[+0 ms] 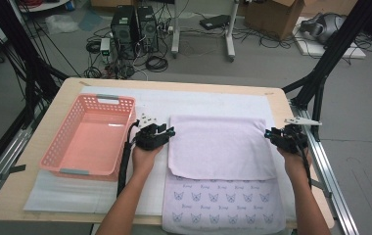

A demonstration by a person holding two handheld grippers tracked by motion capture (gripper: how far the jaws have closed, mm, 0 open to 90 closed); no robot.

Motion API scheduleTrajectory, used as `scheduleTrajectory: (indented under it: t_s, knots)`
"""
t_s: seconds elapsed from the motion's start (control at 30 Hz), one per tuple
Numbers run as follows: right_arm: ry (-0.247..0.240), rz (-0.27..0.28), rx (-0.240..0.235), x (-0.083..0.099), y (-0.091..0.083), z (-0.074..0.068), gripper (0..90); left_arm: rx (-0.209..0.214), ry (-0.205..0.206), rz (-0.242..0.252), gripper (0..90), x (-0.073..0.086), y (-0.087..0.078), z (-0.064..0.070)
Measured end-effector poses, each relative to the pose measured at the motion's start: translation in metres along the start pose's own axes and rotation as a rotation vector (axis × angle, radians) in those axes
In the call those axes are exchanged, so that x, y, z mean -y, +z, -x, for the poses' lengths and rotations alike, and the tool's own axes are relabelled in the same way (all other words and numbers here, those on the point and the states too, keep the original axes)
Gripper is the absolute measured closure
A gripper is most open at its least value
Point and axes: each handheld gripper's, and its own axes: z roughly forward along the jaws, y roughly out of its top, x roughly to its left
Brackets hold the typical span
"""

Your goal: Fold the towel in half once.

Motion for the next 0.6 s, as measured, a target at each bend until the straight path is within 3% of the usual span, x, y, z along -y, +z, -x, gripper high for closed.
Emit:
scheduleTrajectory:
  t_s: [0.07, 0.17, 0.4, 0.47, 0.6]
  knots:
    - [-0.006, 0.004, -0.013, 0.009, -0.011, -0.003, 68.4, 0.02, 0.022, -0.024, 57.5, 0.007, -0.008, 0.005]
    - [-0.01, 0.016, -0.033, 0.027, -0.027, -0.009, 70.1, 0.042, 0.029, 0.004, 56.4, 0.018, -0.025, 0.014]
    - [-0.021, -0.027, -0.036, 0.07, -0.051, -0.025, 70.8, 0.079, 0.008, -0.004, 52.9, 0.042, -0.054, 0.03]
    - [-0.032, -0.051, -0.03, 0.081, -0.055, -0.029, 69.4, 0.089, -0.004, -0.039, 50.1, 0.045, -0.059, 0.035]
    - [-0.028, -0.094, -0.012, 0.098, -0.059, -0.035, 67.1, 0.097, 0.015, -0.102, 48.5, 0.052, -0.064, 0.044]
